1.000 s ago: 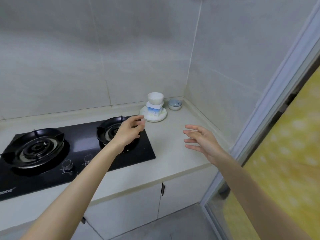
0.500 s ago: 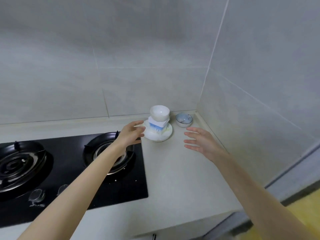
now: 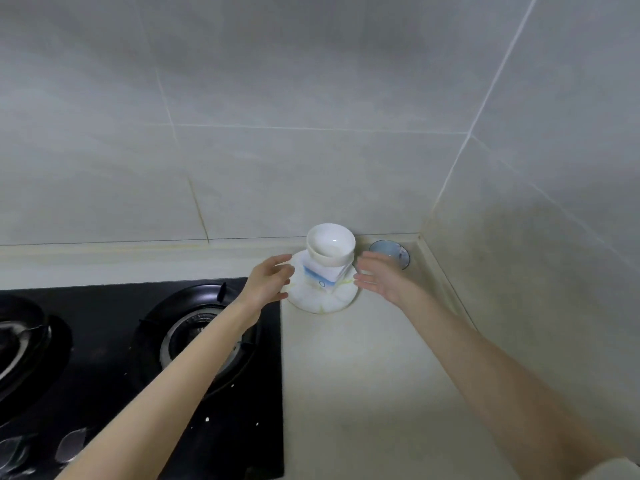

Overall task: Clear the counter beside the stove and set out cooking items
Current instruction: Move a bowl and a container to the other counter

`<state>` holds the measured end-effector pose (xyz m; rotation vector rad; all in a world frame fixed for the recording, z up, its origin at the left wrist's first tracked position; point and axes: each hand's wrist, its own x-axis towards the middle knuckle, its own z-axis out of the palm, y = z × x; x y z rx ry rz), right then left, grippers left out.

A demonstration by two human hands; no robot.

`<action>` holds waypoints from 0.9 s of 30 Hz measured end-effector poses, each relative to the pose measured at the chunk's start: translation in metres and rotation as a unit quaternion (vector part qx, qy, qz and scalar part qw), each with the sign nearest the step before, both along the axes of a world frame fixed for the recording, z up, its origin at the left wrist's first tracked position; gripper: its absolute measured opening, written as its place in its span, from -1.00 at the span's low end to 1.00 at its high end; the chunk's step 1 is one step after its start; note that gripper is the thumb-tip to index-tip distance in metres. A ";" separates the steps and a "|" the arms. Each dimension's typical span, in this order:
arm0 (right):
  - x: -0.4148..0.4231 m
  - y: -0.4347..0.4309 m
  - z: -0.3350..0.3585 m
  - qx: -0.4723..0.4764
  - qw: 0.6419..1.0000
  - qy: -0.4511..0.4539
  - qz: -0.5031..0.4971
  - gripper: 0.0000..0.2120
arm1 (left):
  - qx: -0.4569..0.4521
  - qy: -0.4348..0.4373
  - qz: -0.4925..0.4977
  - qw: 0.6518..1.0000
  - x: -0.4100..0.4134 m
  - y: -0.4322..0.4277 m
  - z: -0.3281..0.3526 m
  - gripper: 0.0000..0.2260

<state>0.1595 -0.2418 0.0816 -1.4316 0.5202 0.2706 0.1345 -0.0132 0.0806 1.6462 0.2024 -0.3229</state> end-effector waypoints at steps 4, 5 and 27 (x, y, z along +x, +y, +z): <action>0.039 0.004 -0.016 -0.024 1.000 0.014 0.013 -0.64 | -0.017 0.032 0.031 0.999 0.004 -0.001 -0.015 -0.70; 0.047 0.006 -0.019 -0.034 0.999 0.016 0.025 -0.69 | -0.020 0.036 0.043 0.998 0.006 -0.002 -0.019 -0.71; 0.043 -0.013 -0.020 -0.004 0.974 -0.046 0.221 -0.62 | -0.259 0.082 0.098 0.957 -0.001 -0.041 -0.039 -0.60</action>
